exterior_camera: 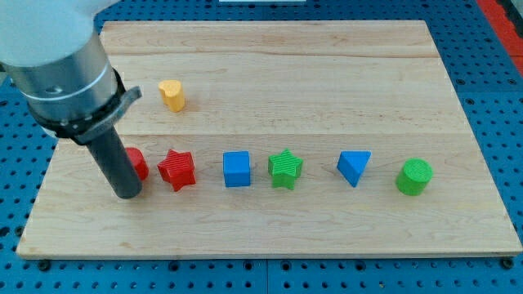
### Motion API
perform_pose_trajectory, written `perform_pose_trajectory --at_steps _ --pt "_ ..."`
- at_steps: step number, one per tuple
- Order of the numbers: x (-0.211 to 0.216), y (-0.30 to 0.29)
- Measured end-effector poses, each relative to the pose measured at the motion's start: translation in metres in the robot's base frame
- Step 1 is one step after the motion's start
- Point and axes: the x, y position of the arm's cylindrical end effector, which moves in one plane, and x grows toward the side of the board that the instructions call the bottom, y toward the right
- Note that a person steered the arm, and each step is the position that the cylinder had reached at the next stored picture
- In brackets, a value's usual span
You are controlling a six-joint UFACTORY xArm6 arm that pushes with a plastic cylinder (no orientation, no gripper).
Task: Point at the green circle
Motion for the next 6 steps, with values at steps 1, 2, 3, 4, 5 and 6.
perform_pose_trajectory --at_steps 1,2,3,4,5,6 --pt "0.016 -0.001" --pt "0.05 0.064" --pt "0.056 0.193" --pt "0.045 0.302" --pt "0.045 0.362" --pt "0.032 0.374"
